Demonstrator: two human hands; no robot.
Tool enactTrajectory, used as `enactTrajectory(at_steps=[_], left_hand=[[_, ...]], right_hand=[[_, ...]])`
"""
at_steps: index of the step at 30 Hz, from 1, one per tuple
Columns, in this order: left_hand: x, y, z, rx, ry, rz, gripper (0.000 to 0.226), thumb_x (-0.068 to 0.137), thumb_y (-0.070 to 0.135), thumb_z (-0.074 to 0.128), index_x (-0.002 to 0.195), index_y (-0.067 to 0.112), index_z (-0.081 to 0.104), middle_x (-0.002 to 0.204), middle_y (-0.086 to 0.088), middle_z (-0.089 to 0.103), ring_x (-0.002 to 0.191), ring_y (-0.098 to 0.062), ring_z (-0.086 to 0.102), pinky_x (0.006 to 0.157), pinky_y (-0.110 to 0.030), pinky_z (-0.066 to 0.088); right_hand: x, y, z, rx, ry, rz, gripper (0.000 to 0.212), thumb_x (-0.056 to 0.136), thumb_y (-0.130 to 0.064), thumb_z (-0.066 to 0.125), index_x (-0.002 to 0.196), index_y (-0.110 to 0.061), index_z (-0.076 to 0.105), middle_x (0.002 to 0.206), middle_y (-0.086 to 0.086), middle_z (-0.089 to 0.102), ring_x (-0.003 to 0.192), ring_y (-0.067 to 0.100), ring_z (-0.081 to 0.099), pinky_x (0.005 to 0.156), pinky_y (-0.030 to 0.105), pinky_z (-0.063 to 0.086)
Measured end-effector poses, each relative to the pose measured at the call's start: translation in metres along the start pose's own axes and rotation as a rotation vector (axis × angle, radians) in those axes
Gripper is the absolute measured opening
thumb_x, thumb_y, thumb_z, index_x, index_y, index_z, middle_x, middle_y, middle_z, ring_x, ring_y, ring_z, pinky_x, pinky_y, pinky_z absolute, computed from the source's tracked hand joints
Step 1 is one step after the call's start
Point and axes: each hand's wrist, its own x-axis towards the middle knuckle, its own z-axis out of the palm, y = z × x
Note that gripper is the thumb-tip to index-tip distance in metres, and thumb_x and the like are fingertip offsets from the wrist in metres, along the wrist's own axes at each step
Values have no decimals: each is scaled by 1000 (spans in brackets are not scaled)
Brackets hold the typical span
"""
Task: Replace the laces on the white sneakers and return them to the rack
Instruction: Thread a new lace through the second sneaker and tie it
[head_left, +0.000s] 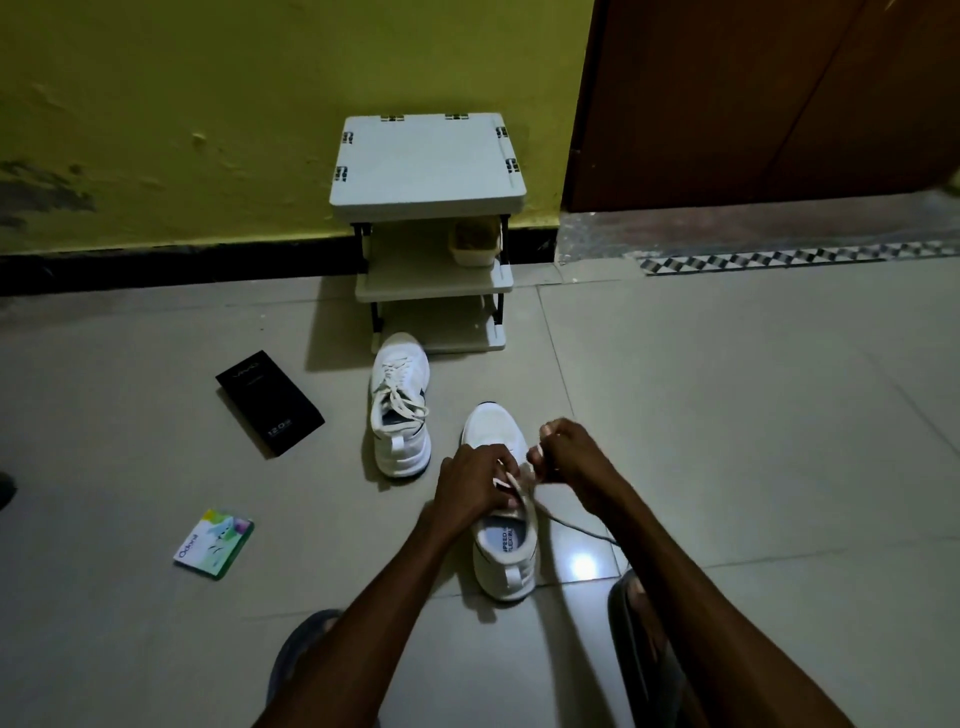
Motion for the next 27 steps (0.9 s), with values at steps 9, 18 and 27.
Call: enactTrajectory(at_steps=[9,18,27], left_hand=[[1,11,11,105,101,-68,16,69,34,75,83,35,65,92,7,70,98,-19,58,87,-35,44],[-1,13,4,149,96,-19,13,72,29,72,84,32,72,89,9,70,101,-20,56,77,-30,29],[2,13,5,126,-36,63,28,73,22,74,100,30,75,104,-2,70,108,-30,52,81,-31,44]], right_hand=[[-5,6,18,-1416,-138,-226,32,101,-28,44,117,-1,55,119,19,59,106,36,60,79,35,44],[-20,-51,-47,-384,-570,-141,33,91,12,42,72,-9,58,64,0,46,59,9,41,59,20,38],[-27,-75,-58,67,-591,-349,20,85,-3,45,76,-12,61,65,-2,41,51,3,35,75,26,34]])
